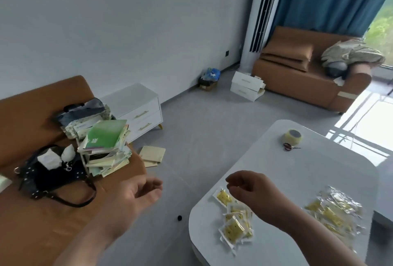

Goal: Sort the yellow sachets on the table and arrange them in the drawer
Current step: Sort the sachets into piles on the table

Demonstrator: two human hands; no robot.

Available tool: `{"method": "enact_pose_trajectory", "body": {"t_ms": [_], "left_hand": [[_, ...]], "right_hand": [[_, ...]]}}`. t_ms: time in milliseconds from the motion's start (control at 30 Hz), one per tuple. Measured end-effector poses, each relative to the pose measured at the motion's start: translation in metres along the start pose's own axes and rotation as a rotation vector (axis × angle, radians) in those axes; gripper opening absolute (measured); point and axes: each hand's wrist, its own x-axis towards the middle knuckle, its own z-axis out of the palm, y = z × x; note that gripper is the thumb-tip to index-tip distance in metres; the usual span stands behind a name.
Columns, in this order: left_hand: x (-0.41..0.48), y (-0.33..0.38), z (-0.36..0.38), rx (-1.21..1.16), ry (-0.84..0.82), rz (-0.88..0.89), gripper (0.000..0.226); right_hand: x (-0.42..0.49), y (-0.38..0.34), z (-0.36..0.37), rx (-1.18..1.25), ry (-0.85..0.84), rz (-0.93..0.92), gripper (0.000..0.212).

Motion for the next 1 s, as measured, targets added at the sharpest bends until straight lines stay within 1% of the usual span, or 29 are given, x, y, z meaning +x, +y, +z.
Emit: {"method": "enact_pose_trajectory", "body": {"t_ms": [100,167,267,333,400,500,633,700,800,867,1000], "left_hand": [[0.055,0.009,0.002,0.025,-0.101,0.018,0.013],[0.090,0.015,0.004,0.031,-0.165,0.031,0.015],[0.147,0.023,0.004,0.066,-0.263,0.053,0.016],[0.181,0.030,0.004,0.072,-0.319,0.073,0.017],[0.216,0.035,0.008,0.101,-0.411,0.088,0.018],[0.251,0.035,0.021,0.127,-0.493,0.083,0.016],[0.291,0.029,0.066,0.228,-0.673,0.077,0.015],[0.298,0.025,0.095,0.271,-0.766,0.074,0.015],[0.304,0.014,0.135,0.338,-0.863,0.041,0.017],[0.309,0.003,0.162,0.382,-0.899,0.019,0.015],[0.312,-0.024,0.205,0.439,-0.897,-0.030,0.009]], "right_hand": [[0.026,0.002,-0.008,0.026,0.082,0.047,0.015],[0.038,0.000,-0.009,0.046,0.128,0.088,0.017],[0.057,0.000,-0.012,0.069,0.208,0.179,0.021],[0.066,-0.001,-0.012,0.073,0.249,0.237,0.020],[0.078,0.000,-0.014,0.103,0.322,0.296,0.019],[0.085,0.003,-0.014,0.155,0.387,0.370,0.018],[0.085,0.034,-0.007,0.262,0.494,0.515,0.015],[0.078,0.055,-0.001,0.319,0.542,0.580,0.014],[0.071,0.091,0.007,0.369,0.576,0.658,0.017],[0.068,0.117,0.012,0.410,0.578,0.703,0.020],[0.068,0.170,0.023,0.513,0.559,0.763,0.020]]}}
